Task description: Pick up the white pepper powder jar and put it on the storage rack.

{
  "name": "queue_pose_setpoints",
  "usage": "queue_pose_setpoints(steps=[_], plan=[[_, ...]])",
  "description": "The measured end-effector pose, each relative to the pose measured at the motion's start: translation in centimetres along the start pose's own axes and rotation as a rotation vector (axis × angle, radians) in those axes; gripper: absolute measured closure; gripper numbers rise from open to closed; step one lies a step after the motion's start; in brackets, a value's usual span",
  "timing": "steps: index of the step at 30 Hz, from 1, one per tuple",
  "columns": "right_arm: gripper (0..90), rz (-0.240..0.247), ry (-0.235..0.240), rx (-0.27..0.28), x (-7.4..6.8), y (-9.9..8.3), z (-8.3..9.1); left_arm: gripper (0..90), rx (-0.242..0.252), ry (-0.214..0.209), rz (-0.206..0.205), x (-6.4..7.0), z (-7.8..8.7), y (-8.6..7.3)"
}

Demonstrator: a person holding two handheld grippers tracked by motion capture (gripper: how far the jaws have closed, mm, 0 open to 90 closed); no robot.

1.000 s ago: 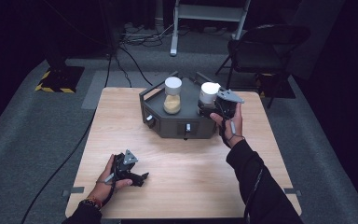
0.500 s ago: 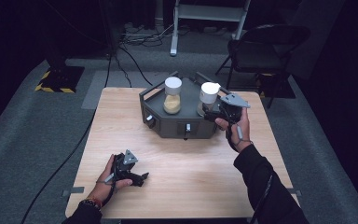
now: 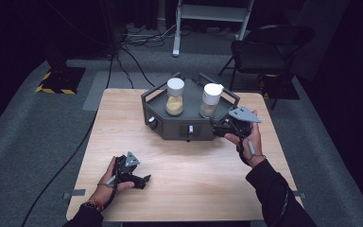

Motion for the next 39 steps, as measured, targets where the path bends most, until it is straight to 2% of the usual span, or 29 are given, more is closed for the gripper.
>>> queue_pose_setpoints(steps=[9, 12, 20, 26, 30, 39], plan=[[1.8, 0.074, -0.001, -0.001, -0.9, -1.5, 1.3, 0.0, -0.001, -0.001, -0.001, 0.0, 0.0, 0.0], [1.8, 0.1, 0.004, -0.017, -1.1, -2.1, 1.6, 0.0, -0.001, -0.001, -0.001, 0.0, 0.0, 0.0], [1.8, 0.136, 0.029, -0.042, -1.0, -3.4, 2.4, 0.0, -0.001, 0.0, -0.001, 0.0, 0.0, 0.0], [1.8, 0.189, 0.044, -0.052, -1.1, -4.5, 3.0, 0.0, -0.001, 0.0, -0.002, 0.0, 0.0, 0.0], [1.8, 0.19, 0.065, -0.071, -1.0, -5.2, 3.1, 0.0, 0.0, 0.0, -0.002, 0.0, 0.0, 0.0], [1.8, 0.234, 0.074, -0.101, -1.3, -6.7, 3.3, 0.0, -0.001, 0.0, -0.001, 0.0, 0.0, 0.0]])
Point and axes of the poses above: each handheld gripper's, and its own axes: z roughly backward along the jaws, y roughly out of its top, x roughly to its right, the point moved 3 cm from there along -z, roughly forward along the jaws, and after that the axes turned 7 degrees about -z, right-handed, at the moved point
